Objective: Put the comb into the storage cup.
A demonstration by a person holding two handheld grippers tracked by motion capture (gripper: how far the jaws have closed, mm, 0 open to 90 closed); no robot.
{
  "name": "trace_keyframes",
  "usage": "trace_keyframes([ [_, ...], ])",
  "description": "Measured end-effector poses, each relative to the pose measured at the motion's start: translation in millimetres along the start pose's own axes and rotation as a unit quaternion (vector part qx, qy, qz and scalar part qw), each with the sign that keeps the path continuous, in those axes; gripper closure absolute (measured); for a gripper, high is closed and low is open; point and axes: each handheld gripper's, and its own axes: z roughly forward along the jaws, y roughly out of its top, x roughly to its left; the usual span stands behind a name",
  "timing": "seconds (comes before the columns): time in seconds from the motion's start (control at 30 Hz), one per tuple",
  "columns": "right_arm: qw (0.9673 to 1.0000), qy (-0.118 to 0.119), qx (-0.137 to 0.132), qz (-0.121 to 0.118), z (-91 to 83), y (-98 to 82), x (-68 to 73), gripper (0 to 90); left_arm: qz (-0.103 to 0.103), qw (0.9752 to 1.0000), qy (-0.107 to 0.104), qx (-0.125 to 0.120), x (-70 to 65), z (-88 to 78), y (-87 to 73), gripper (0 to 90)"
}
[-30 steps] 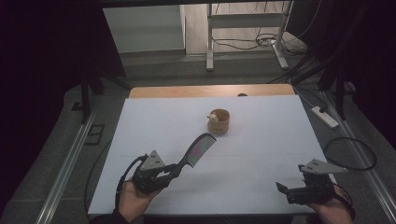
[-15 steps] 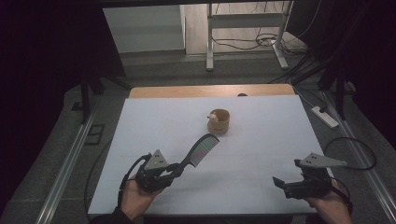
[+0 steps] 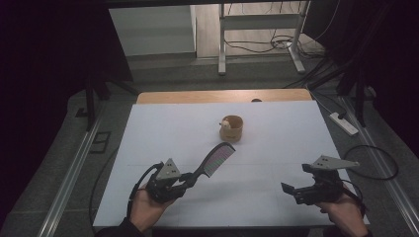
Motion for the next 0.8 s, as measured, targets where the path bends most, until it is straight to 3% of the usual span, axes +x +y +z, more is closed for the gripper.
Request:
trace_keyframes([
  [0.4, 0.9992, 0.035, -0.011, 0.019, 12.1, 11.9, 1.1, 0.0, 0.005, 1.0, -0.001, 0.004, 0.1, 3.3, 0.6, 72.0],
  [0.67, 0.999, 0.035, -0.009, 0.027, 18.6, 19.6, 3.2, 0.0, 0.008, 0.9999, -0.003, 0.005, -0.2, 6.0, 1.1, 72.0],
  [0.8, 0.9983, 0.047, -0.012, 0.033, 21.8, 25.6, 3.7, 0.0, 0.013, 0.9999, -0.004, 0.006, -0.8, 7.4, 1.3, 72.0],
])
